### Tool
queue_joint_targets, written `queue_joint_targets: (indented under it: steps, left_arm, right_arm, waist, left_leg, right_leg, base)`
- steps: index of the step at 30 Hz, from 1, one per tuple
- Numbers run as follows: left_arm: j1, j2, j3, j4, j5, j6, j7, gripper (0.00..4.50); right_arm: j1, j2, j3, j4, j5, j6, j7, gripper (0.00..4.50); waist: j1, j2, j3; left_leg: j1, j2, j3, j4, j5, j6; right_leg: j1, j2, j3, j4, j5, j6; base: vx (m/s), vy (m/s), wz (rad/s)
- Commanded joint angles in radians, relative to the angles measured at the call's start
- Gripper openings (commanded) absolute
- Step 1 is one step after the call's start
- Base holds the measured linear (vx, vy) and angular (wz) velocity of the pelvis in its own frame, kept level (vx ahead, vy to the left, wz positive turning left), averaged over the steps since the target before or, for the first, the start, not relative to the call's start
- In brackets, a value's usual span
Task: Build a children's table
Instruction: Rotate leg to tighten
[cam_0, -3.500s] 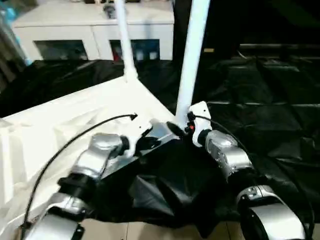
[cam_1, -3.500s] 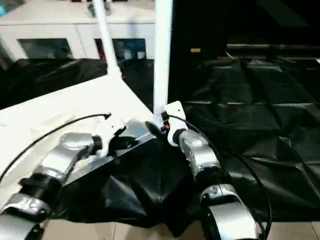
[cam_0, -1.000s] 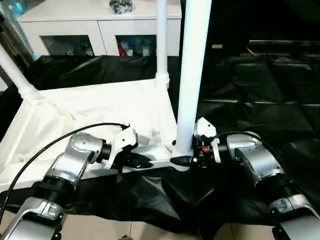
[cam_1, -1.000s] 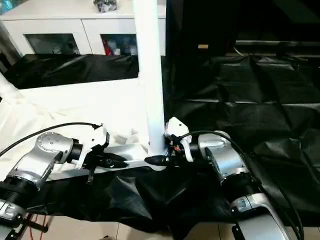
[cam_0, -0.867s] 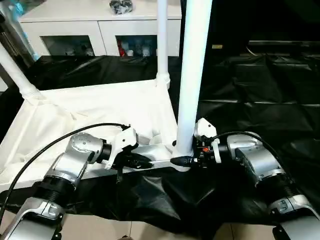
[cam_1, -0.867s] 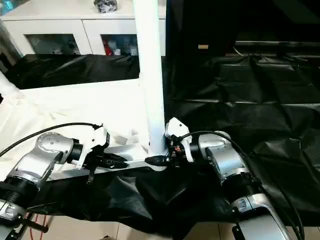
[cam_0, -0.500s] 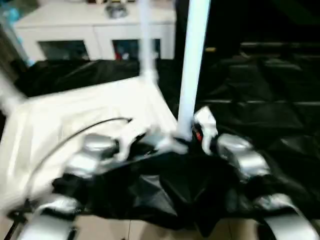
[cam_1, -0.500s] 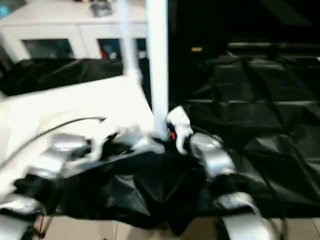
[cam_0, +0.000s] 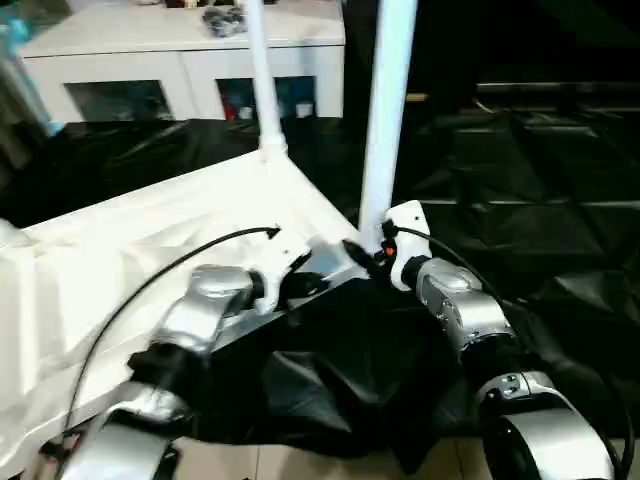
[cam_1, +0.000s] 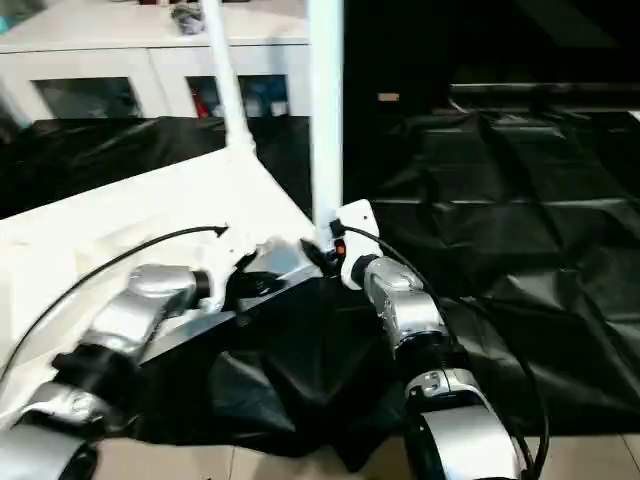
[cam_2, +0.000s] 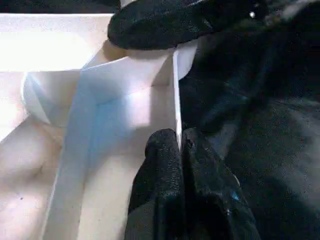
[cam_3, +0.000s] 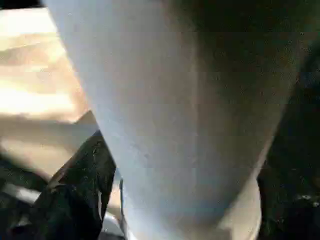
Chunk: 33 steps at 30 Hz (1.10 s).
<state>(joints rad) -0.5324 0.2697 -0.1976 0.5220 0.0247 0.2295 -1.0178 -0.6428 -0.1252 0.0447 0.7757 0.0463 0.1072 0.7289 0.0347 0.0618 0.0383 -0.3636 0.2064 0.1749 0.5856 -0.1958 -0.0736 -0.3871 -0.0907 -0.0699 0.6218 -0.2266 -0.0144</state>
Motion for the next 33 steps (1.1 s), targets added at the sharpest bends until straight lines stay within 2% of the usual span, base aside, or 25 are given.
queue_joint_targets:
  steps: [1, 4, 5, 6, 7, 8, 9, 13, 16, 22, 25, 27, 28, 29, 30, 31, 33]
  left_arm:
    - [0.004, -0.022, -0.084, -0.041, -0.038, -0.039, -0.109, 0.00]
    - [0.011, 0.022, -0.094, -0.044, -0.039, -0.064, -0.182, 0.00]
    - [0.011, 0.022, -0.094, -0.044, -0.039, -0.064, -0.182, 0.00]
    - [0.007, 0.052, -0.095, -0.026, -0.039, -0.093, -0.229, 0.00]
    - [0.006, 0.054, -0.095, -0.024, -0.039, -0.096, -0.233, 0.00]
    - [0.005, 0.062, -0.094, -0.021, -0.040, -0.101, -0.246, 0.00]
    - [0.004, 0.068, -0.094, -0.018, -0.041, -0.101, -0.259, 0.00]
    - [0.003, 0.095, -0.097, -0.026, -0.053, -0.102, -0.316, 0.00]
    - [0.004, 0.102, -0.098, -0.024, -0.053, -0.108, -0.330, 0.00]
    - [0.010, 0.097, -0.090, -0.012, -0.049, -0.115, -0.321, 0.00]
    - [0.004, 0.067, -0.069, -0.004, -0.037, -0.092, -0.241, 0.00]
    - [-0.010, 0.034, -0.045, 0.011, -0.033, -0.074, -0.161, 0.00]
    - [-0.019, 0.008, -0.029, 0.015, -0.038, -0.054, -0.114, 0.00]
    - [-0.019, 0.008, -0.029, 0.015, -0.038, -0.054, -0.114, 0.00]
    - [-0.028, -0.016, -0.021, 0.018, -0.036, -0.038, -0.073, 0.00]
    - [-0.032, -0.031, -0.019, 0.018, -0.033, -0.026, -0.050, 0.00]
    - [-0.039, -0.062, -0.019, 0.017, -0.027, -0.005, -0.006, 0.00]
  right_arm:
    - [0.012, 0.031, 0.123, -0.060, 0.020, -0.017, 0.171, 3.57]
    - [0.041, -0.040, 0.163, -0.134, 0.035, -0.011, 0.323, 3.57]
    - [0.041, -0.040, 0.163, -0.134, 0.035, -0.011, 0.323, 3.57]
    - [0.067, -0.102, 0.209, -0.197, 0.039, 0.005, 0.442, 3.57]
    - [0.069, -0.107, 0.213, -0.202, 0.038, 0.006, 0.450, 3.57]
    - [0.075, -0.120, 0.221, -0.215, 0.035, 0.009, 0.479, 3.57]
    - [0.079, -0.130, 0.227, -0.224, 0.032, 0.009, 0.502, 3.57]
    - [0.085, -0.151, 0.239, -0.242, 0.032, 0.016, 0.564, 3.27]
    - [0.090, -0.153, 0.248, -0.254, 0.034, 0.024, 0.572, 3.03]
    - [0.104, -0.140, 0.260, -0.278, 0.031, 0.046, 0.572, 2.80]
    - [0.105, -0.095, 0.224, -0.247, 0.019, 0.053, 0.463, 2.78]
    - [0.085, -0.048, 0.186, -0.181, -0.007, 0.059, 0.304, 2.77]
    - [0.066, -0.011, 0.154, -0.123, -0.023, 0.063, 0.178, 2.77]
    - [0.066, -0.011, 0.154, -0.123, -0.023, 0.063, 0.178, 2.77]
    - [0.051, 0.016, 0.130, -0.083, -0.020, 0.083, 0.103, 2.77]
    - [0.043, 0.032, 0.118, -0.059, -0.021, 0.085, 0.057, 2.77]
    - [0.027, 0.064, 0.094, -0.015, -0.020, 0.085, -0.027, 2.77]
  waist:
    - [0.009, -0.011, -0.061]
    - [0.013, -0.014, -0.067]
    - [0.013, -0.014, -0.067]
    - [0.020, -0.015, -0.063]
    - [0.028, -0.014, -0.063]
    - [0.028, -0.014, -0.062]
    - [0.030, -0.022, -0.060]
    - [0.033, -0.019, -0.057]
    - [0.033, -0.025, -0.057]
    - [0.033, -0.023, -0.059]
    - [0.032, -0.021, -0.057]
    - [0.030, -0.021, -0.055]
    - [0.022, -0.018, -0.049]
    - [0.020, -0.019, -0.047]
    - [0.016, -0.015, -0.048]
    - [0.011, -0.013, -0.048]
    - [0.007, -0.015, -0.048]
  left_leg:
    - [-0.003, 0.018, 0.000, -0.053, -0.066, 0.108]
    - [-0.008, 0.015, 0.000, -0.042, -0.002, 0.152]
    - [-0.008, 0.015, 0.000, -0.042, -0.002, 0.152]
    - [-0.007, 0.017, 0.000, -0.042, -0.021, 0.164]
    - [-0.003, 0.020, 0.001, -0.043, -0.043, 0.160]
    - [-0.005, 0.021, 0.002, -0.044, -0.050, 0.156]
    - [-0.005, 0.022, 0.002, -0.046, -0.062, 0.146]
    - [-0.001, 0.023, 0.002, -0.051, -0.098, 0.110]
    - [-0.003, 0.022, 0.002, -0.051, -0.093, 0.102]
    - [-0.004, 0.020, 0.001, -0.048, -0.065, 0.107]
    - [-0.004, 0.020, 0.001, -0.050, -0.072, 0.099]
    - [-0.004, 0.019, 0.000, -0.053, -0.087, 0.086]
    - [0.004, 0.019, -0.001, -0.061, -0.149, 0.048]
    - [0.005, 0.019, -0.002, -0.064, -0.168, 0.035]
    - [0.005, 0.019, -0.004, -0.067, -0.189, 0.018]
    - [0.005, 0.019, -0.005, -0.069, -0.197, 0.011]
    - [0.004, 0.018, -0.005, -0.068, -0.200, 0.012]
  right_leg:
    - [0.054, -0.045, 0.037, -0.062, 0.056, -0.258]
    - [0.054, -0.042, 0.036, -0.047, 0.181, -0.276]
    - [0.054, -0.042, 0.036, -0.047, 0.181, -0.276]
    - [0.049, -0.043, 0.035, -0.050, 0.160, -0.280]
    - [0.047, -0.044, 0.036, -0.052, 0.123, -0.276]
    - [0.047, -0.045, 0.037, -0.051, 0.108, -0.276]
    - [0.046, -0.045, 0.038, -0.054, 0.079, -0.272]
    - [0.044, -0.048, 0.040, -0.059, -0.001, -0.265]
    - [0.045, -0.047, 0.042, -0.058, -0.002, -0.258]
    - [0.046, -0.046, 0.041, -0.054, 0.029, -0.259]
    - [0.044, -0.047, 0.041, -0.057, 0.013, -0.255]
    - [0.044, -0.048, 0.041, -0.059, -0.018, -0.251]
    - [0.039, -0.051, 0.041, -0.073, -0.132, -0.237]
    - [0.039, -0.052, 0.042, -0.076, -0.168, -0.232]
    - [0.042, -0.051, 0.042, -0.079, -0.207, -0.218]
    - [0.041, -0.051, 0.044, -0.079, -0.208, -0.213]
    - [0.040, -0.050, 0.045, -0.082, -0.200, -0.211]
  base:
    - [0.000, 0.000, 0.00]
    - [0.000, 0.000, 0.00]
    - [0.000, 0.000, 0.00]
    - [0.000, 0.000, 0.00]
    - [0.000, 0.000, 0.00]
    - [0.000, 0.000, 0.00]
    - [0.000, 0.000, 0.00]
    - [0.000, 0.000, 0.00]
    - [0.000, 0.000, 0.00]
    - [0.000, 0.000, 0.00]
    - [0.000, 0.000, 0.00]
    - [0.000, 0.000, 0.00]
    - [0.000, 0.000, 0.00]
    - [0.000, 0.000, 0.00]
    - [0.000, 0.000, 0.00]
    - [0.000, 0.000, 0.00]
    - [0.000, 0.000, 0.00]
